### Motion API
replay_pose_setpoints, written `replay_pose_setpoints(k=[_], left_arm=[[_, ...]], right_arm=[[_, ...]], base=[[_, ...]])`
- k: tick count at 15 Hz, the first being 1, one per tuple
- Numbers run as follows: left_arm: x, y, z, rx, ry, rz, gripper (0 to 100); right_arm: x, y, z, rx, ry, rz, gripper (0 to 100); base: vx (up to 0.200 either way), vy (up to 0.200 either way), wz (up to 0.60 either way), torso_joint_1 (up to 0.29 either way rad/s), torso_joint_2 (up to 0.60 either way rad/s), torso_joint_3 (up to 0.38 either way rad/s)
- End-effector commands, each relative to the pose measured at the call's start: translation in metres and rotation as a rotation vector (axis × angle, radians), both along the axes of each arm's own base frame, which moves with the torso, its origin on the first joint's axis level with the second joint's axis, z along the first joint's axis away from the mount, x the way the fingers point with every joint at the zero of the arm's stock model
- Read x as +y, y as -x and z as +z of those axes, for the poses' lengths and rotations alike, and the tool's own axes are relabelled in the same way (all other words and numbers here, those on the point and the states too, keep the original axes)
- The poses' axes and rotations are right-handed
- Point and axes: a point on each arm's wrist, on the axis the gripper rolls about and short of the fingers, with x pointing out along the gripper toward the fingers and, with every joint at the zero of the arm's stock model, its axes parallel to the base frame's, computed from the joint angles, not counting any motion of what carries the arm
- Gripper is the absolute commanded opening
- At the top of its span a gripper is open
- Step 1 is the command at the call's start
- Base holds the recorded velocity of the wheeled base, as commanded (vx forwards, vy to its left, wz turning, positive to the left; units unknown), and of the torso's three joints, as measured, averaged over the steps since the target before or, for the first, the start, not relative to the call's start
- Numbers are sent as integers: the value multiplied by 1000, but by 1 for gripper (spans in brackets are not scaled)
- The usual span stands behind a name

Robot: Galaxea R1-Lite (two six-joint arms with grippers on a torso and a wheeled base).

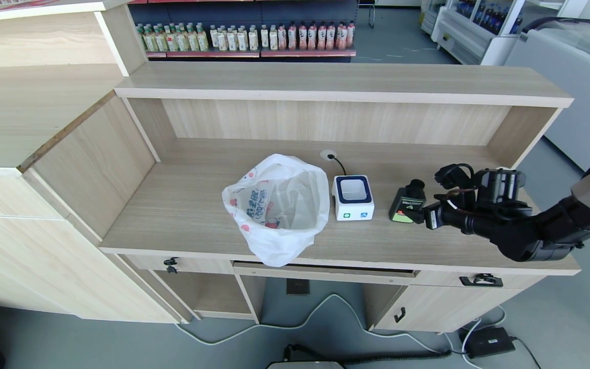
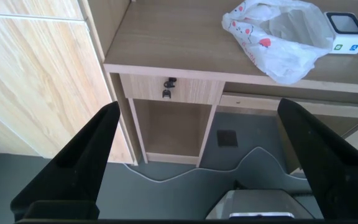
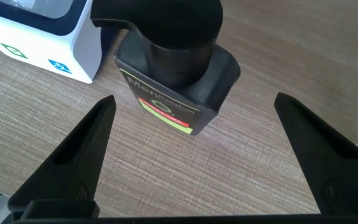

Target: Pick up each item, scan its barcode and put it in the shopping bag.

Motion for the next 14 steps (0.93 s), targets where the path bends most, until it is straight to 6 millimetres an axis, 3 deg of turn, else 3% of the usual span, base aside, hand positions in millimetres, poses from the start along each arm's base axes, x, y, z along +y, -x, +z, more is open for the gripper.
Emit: replay_pose_setpoints(k=[1,8,14], left_arm=[[0,0,0,-1,0,0,100],[0,0,0,-1,0,0,100],[0,0,0,-1,0,0,100]], right_arm=[[3,-3,-2,0,0,7,100],[0,2,-13,35,19,-19,100],[3,-12,-13,9,25,-33,100]], base=[[0,0,0,0,0,0],[0,0,0,0,0,0],[0,0,0,0,0,0]])
